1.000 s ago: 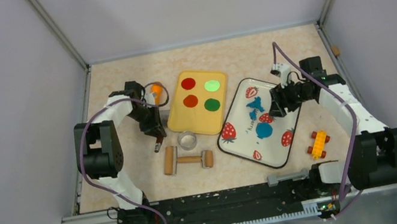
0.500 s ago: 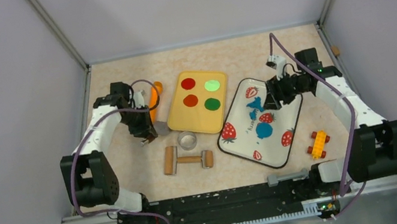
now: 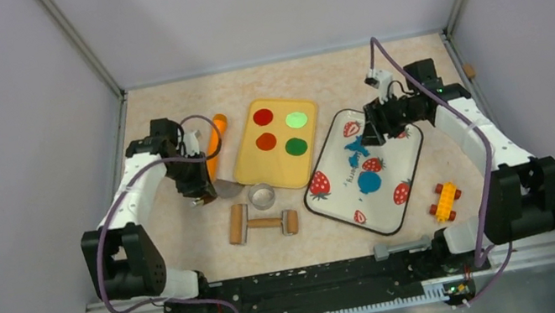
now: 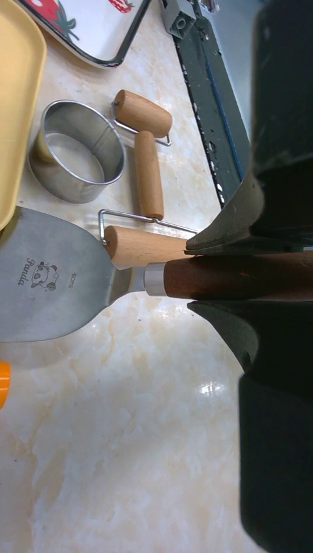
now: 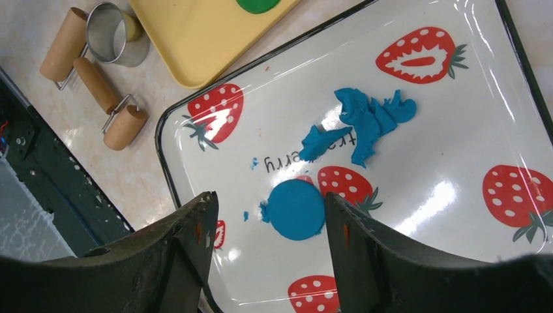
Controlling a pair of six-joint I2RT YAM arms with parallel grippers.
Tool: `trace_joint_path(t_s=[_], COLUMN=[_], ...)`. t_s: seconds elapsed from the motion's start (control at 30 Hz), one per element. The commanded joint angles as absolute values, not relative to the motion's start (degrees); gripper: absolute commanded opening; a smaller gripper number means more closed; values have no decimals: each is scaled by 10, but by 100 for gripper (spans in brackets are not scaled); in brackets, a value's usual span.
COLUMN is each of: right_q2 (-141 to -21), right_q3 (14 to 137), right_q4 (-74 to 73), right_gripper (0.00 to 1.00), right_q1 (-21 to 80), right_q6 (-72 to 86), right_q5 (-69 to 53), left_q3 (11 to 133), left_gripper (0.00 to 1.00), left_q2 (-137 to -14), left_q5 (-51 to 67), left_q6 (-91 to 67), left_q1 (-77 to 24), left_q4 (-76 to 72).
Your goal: Roll out the dumpling wrappers from the dough
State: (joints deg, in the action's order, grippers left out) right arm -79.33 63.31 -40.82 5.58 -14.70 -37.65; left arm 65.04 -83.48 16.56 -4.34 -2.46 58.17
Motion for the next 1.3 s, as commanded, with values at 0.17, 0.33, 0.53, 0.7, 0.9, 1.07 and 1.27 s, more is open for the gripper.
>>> trace_joint_path(t_s=[0.17,0.33,0.53,0.7,0.9,1.07,1.27], right_q2=[-783,-788,-829,-871,-854,-822,-787], right_q3=[657,660,703,755,721,674,636], right_q4=[-387,-371,-278,-277,-264,-272,-282], right_gripper=[63,64,74,75,75,75,75], right_q1=[81,87,101,129,128,129,129], right_q6=[-112,-62,130,96,83,48,17], right_q5=[-399,-410,-386,-396,-411,-412,-401], left_q3=[708,748,723,720,846,805,783], left_gripper=[0,0,0,24,52,60,61], left_q2=[-768,-761,-729,-769,-938,-965,-1012], left_q5=[161,212,298,315,184,275,354], left_q6=[-5,15,-34,118,286,324,324], left_q1=[-22,-22,-28,-30,-9,19,19], left_q4=[667,677,546,518,673,683,629])
